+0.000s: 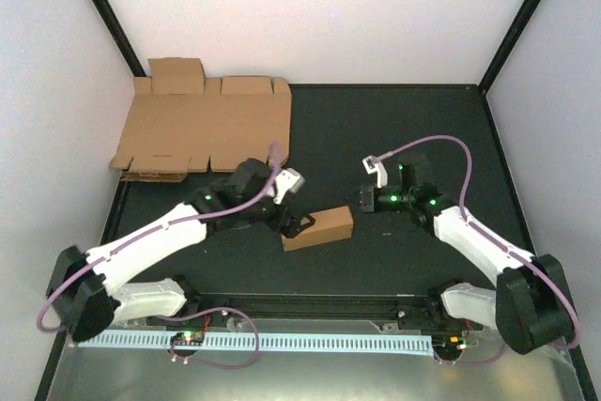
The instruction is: Fold the paper box
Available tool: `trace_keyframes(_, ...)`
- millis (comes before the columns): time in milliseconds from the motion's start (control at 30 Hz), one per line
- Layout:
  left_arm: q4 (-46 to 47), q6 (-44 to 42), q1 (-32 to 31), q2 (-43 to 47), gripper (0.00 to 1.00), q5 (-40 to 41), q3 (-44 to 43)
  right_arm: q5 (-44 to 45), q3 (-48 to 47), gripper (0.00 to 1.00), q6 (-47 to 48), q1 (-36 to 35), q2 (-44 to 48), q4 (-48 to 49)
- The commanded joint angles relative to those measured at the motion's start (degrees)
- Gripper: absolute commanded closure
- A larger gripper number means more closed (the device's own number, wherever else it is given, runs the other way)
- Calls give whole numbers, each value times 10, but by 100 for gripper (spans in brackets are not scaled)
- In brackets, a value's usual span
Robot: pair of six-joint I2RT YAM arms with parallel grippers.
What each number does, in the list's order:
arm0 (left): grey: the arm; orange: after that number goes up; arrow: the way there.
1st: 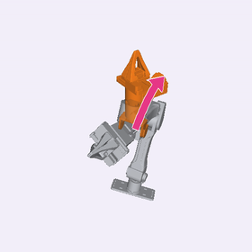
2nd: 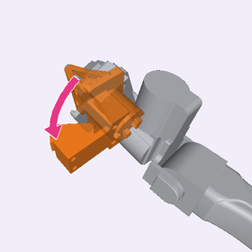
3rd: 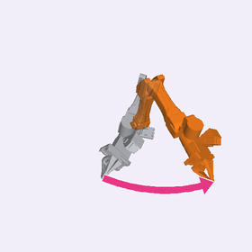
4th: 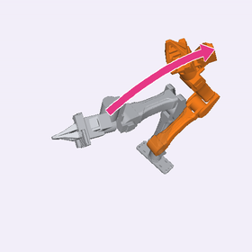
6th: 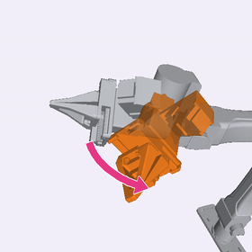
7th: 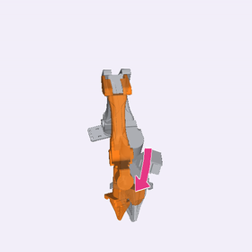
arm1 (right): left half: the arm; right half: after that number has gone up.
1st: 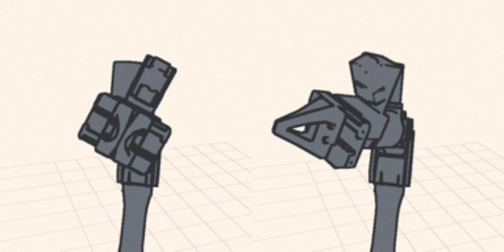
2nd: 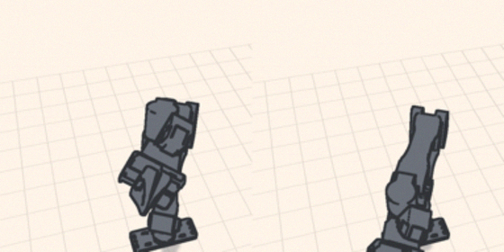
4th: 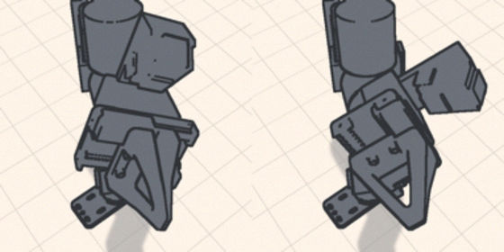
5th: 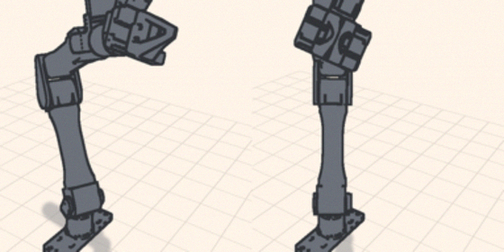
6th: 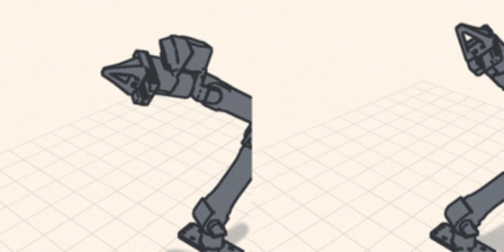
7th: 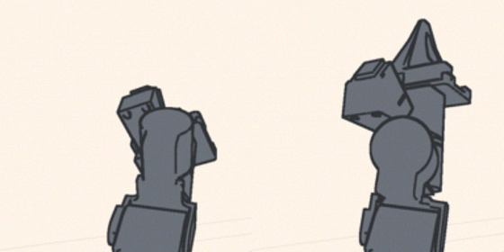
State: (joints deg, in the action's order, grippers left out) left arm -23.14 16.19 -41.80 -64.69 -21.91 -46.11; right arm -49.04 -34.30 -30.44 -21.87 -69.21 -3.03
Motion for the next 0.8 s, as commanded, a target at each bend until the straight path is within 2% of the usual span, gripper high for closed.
trace_keyframes(0, -124, -98, -79, -77, 1, 153, -85, 80, -34, 95, 37, -1, 56, -101)
trace_keyframes(100, -191, -136, -116, -152, 1, 209, -147, 106, -37, 97, 45, -1, 92, -122)
trace_keyframes(300, -251, -189, -119, -249, 3, 215, -221, 118, -45, 97, 50, -1, 135, -145)
trace_keyframes(433, -273, -195, -118, -297, 16, 207, -250, 126, -41, 97, 48, -1, 148, -146)
trace_keyframes(667, -273, -200, -119, -308, 46, 184, -261, 127, -30, 97, 42, -1, 142, -139)
trace_keyframes(767, -276, -197, -120, -300, 51, 193, -261, 146, -35, 95, 35, -1, 134, -154)
